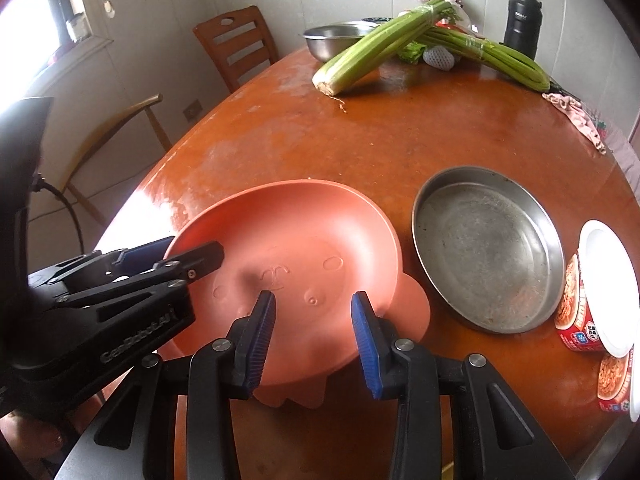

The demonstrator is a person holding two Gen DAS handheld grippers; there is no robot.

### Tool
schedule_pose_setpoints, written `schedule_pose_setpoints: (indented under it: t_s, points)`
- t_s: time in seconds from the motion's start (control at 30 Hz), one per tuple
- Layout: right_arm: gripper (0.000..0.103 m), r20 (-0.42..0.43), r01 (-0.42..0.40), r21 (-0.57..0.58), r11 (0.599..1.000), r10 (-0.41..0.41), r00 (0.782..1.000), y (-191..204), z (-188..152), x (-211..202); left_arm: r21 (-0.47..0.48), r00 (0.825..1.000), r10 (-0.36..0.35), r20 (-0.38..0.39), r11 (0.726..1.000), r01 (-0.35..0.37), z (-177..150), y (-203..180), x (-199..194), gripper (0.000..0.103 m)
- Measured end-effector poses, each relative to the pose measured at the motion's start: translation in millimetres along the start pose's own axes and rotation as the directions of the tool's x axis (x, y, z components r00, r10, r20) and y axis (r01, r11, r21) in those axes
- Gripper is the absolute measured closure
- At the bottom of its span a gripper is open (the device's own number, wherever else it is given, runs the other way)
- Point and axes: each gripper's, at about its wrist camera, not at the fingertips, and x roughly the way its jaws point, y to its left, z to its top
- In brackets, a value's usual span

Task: Organize plates and bowls
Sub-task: 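Lift the orange plate with the left gripper and set it beside the steel tray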

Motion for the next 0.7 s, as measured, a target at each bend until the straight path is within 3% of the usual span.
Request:
schedule_pose_setpoints:
  t_s: [0.27,0.57,0.7]
  points:
    - [0.061,0.05,-0.011,-0.004,1.0,0.011,0.999,-1,-2,-23,0.012,0.999,0.016,0.043,1.0,-0.017,-1,-6,-16,0.061]
    - [0.06,0.1,-0.034,-0.016,0.999,0.035,0.994,-5,-9,-52,0.022,0.997,0.011,0.075,1.0,-0.013,-6,-19,-38,0.045]
    - [0.054,0.107,-0.046,-0.017,0.999,0.048,0.993,-12,-14,-64,0.031,0.997,-0.001,0.083,1.0,-0.002,-13,-28,-51,0.043]
